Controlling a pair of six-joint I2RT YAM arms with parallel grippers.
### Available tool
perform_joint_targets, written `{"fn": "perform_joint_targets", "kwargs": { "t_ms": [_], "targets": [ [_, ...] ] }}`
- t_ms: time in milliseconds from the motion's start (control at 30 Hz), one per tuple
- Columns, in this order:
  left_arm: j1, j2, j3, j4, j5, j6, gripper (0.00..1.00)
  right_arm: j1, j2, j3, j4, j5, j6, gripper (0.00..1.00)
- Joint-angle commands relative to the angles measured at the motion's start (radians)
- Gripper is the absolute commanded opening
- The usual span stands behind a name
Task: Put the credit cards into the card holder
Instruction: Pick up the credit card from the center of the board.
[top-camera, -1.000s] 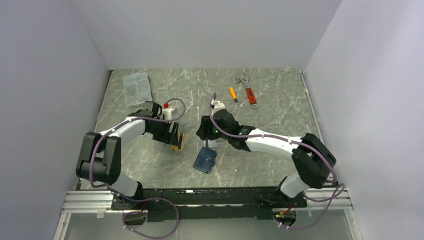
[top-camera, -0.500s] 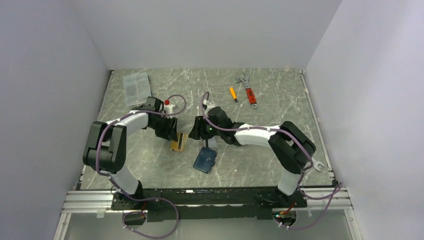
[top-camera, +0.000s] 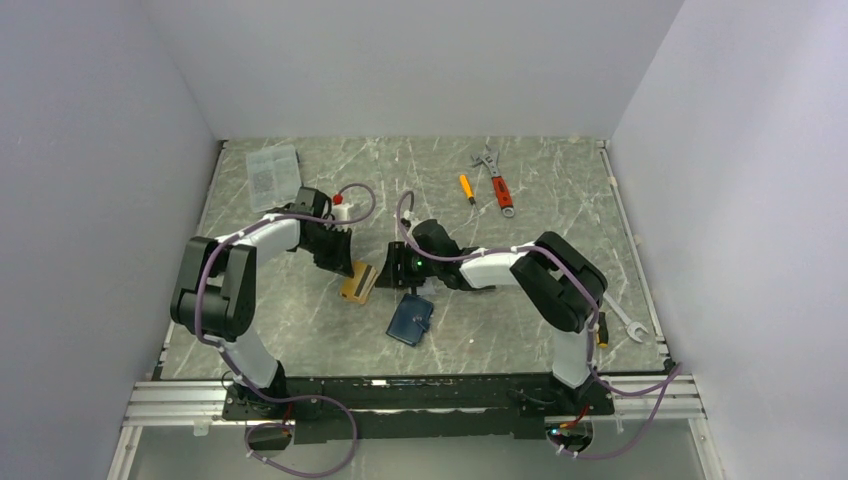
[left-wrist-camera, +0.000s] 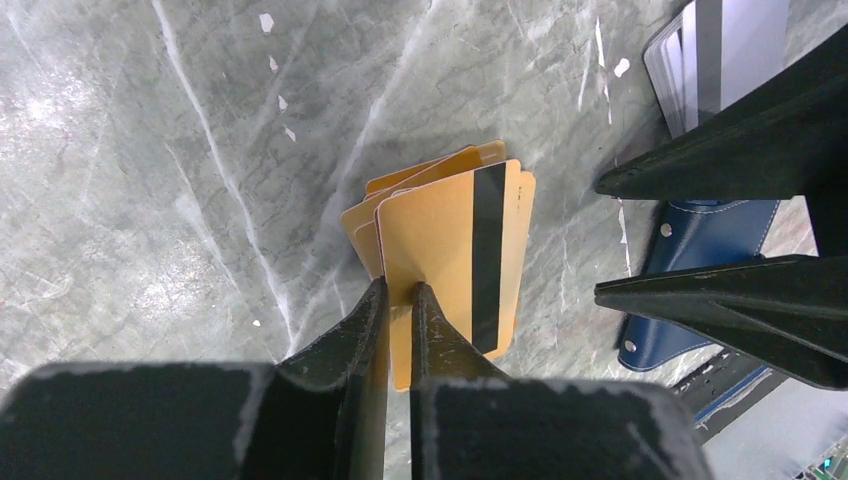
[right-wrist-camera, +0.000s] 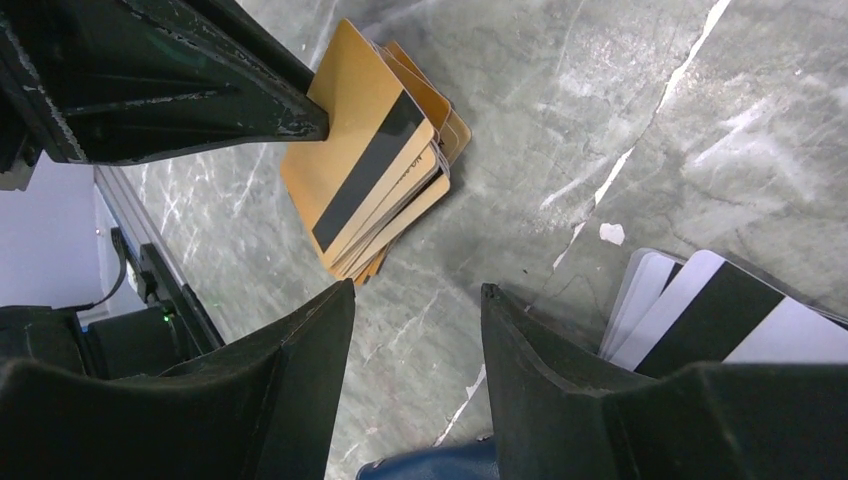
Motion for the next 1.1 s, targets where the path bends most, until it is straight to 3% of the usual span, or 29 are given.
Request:
{"fn": "perform_joint_targets", "kwargs": {
  "t_ms": [0,233,733,1067],
  "targets": [
    [0.008,-0.051,-0.003,-0.036,0.026,0.032,0.06,-0.010,0.008,0.028,0.085,-0.038,0.023,0.53],
    [0.048,-0.087,0.001,-0.052,0.233,0.035,0.01,-0.034,-0.012,-0.007,0.144,-0.071,0.043,0.54],
    [0.130,-0.099,-0.008,-0.069,0.283,0.053,0.00,-0.073,-0.012,-0.061,0.291,-0.170,0.109,0.55],
    [0.179,-0.048,-0.052,-0.042,0.467,0.060,0.00,-0.084,0.051,0.020,0.403,-0.243,0.188,0.55]
  ]
}}
